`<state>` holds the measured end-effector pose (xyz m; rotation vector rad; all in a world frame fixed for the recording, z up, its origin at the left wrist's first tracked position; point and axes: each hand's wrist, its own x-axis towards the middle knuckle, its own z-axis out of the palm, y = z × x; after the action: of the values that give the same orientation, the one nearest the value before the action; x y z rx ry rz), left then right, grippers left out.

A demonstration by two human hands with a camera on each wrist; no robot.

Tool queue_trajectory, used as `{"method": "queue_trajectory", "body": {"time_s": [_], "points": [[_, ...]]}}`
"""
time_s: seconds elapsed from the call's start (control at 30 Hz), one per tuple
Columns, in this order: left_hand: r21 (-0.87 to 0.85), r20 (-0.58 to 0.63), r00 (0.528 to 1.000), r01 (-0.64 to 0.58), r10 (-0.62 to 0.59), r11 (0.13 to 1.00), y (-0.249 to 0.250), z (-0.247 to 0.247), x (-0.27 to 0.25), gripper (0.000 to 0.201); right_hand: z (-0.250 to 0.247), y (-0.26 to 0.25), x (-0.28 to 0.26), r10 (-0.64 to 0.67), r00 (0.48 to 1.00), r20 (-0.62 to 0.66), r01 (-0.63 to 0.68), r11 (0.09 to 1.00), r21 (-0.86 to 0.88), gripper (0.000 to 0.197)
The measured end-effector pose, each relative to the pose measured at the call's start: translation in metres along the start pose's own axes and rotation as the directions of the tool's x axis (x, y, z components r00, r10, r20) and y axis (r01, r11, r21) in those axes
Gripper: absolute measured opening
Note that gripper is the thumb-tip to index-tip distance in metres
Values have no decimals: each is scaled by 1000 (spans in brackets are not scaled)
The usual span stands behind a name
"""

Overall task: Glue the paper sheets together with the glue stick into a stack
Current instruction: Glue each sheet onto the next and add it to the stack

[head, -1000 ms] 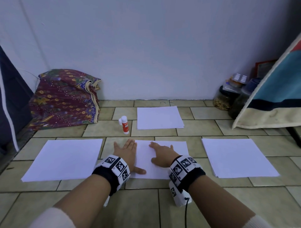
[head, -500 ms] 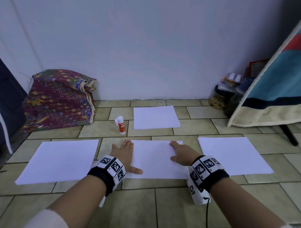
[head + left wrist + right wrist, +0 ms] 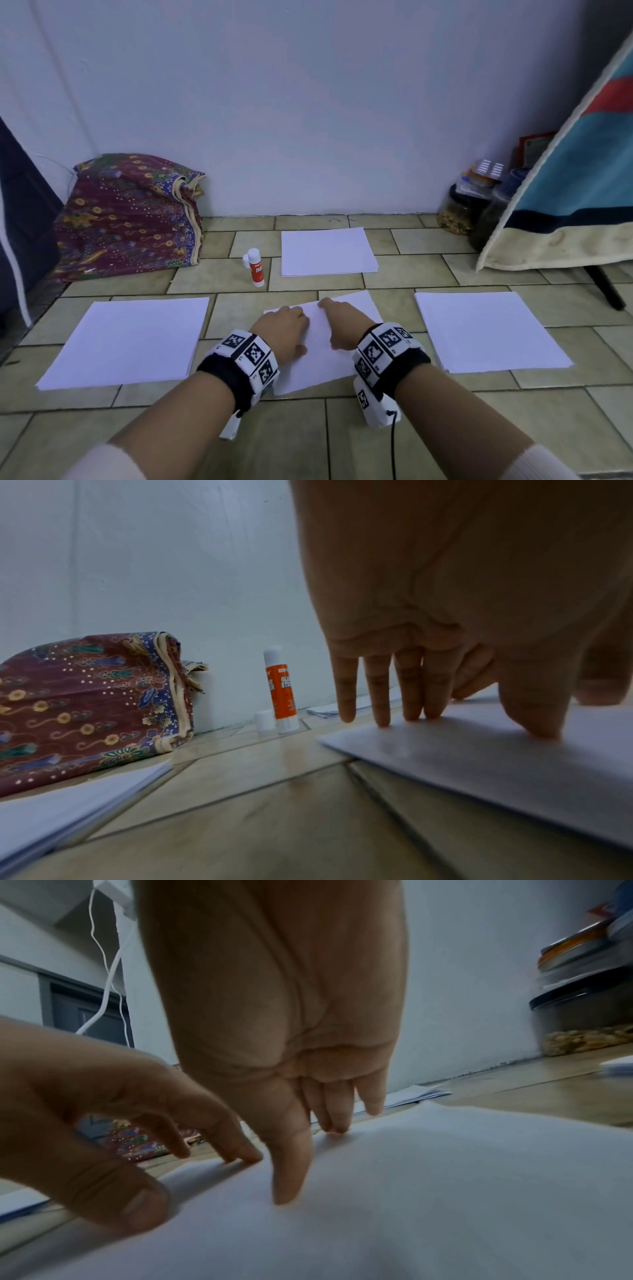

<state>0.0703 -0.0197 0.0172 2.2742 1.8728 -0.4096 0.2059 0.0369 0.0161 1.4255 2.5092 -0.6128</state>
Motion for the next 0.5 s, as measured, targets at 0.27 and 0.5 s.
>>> {"method": "queue_trajectory", "body": {"time_s": [0.27, 0.5], "points": [[-199, 39, 999, 45, -38, 979, -3, -7, -13, 20, 14, -18, 8, 57, 997, -60, -56, 998, 11, 56], [-401, -41, 982, 152, -183, 904, -24, 8, -11, 49, 7, -24, 0, -175, 981, 79, 175, 984, 6, 81]]}}
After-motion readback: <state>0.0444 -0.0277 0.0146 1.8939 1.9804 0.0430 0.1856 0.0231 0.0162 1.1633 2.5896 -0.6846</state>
